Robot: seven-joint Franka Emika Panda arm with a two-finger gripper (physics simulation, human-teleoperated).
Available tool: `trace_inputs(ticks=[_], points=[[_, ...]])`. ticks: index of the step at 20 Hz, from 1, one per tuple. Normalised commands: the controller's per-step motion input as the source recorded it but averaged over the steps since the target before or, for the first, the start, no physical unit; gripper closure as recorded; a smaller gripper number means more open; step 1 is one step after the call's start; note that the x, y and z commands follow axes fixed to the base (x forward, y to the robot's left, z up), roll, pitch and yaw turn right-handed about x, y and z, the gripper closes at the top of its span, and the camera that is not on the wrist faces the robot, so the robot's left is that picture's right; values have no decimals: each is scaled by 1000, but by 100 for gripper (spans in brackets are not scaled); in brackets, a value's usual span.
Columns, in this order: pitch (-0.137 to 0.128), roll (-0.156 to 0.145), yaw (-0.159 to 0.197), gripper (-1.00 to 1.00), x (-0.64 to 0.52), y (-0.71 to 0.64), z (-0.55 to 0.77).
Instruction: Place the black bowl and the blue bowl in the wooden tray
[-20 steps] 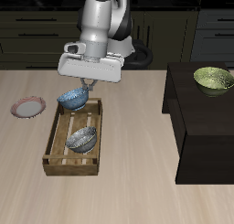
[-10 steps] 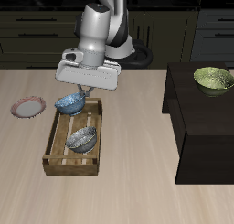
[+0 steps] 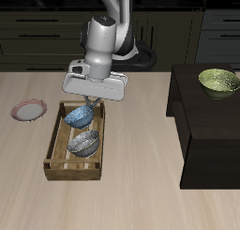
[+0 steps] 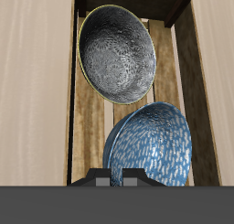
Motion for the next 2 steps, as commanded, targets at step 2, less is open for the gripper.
trace_inputs(ticks=[2], points=[[-28, 8, 37, -100, -35, 85, 37]])
